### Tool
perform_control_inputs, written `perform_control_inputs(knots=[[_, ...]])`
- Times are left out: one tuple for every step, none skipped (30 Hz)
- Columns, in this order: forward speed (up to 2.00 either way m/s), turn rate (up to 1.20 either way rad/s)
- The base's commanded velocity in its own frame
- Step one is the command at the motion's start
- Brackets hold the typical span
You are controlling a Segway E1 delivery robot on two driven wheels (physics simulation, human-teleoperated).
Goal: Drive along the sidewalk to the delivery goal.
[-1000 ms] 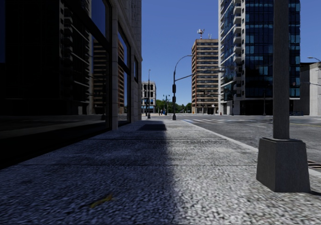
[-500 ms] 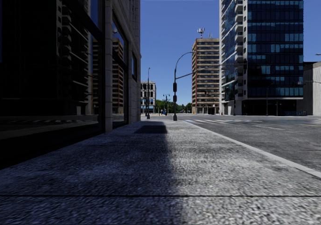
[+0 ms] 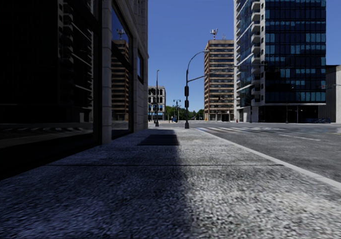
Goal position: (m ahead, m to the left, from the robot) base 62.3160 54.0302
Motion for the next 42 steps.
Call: perform_control_inputs(knots=[[2.0,0.0],[2.0,0.0],[2.0,0.0],[2.0,0.0],[2.0,0.0],[2.0,0.0],[2.0,0.0],[2.0,0.0],[2.0,0.0],[2.0,0.0],[2.0,0.0],[2.0,0.0],[2.0,0.0],[2.0,0.0],[2.0,0.0],[2.0,0.0],[2.0,0.0],[2.0,0.0],[2.0,0.0],[2.0,0.0],[2.0,0.0],[2.0,0.0],[2.0,0.0],[2.0,0.0],[2.0,0.0],[2.0,0.0],[2.0,0.0],[2.0,0.0],[2.0,0.0],[2.0,0.0],[2.0,0.0],[2.0,0.0],[2.0,0.0],[2.0,0.0],[2.0,0.0],[2.0,0.0],[2.0,0.0],[2.0,0.0],[2.0,0.0],[2.0,0.0],[2.0,0.0],[2.0,0.0]])
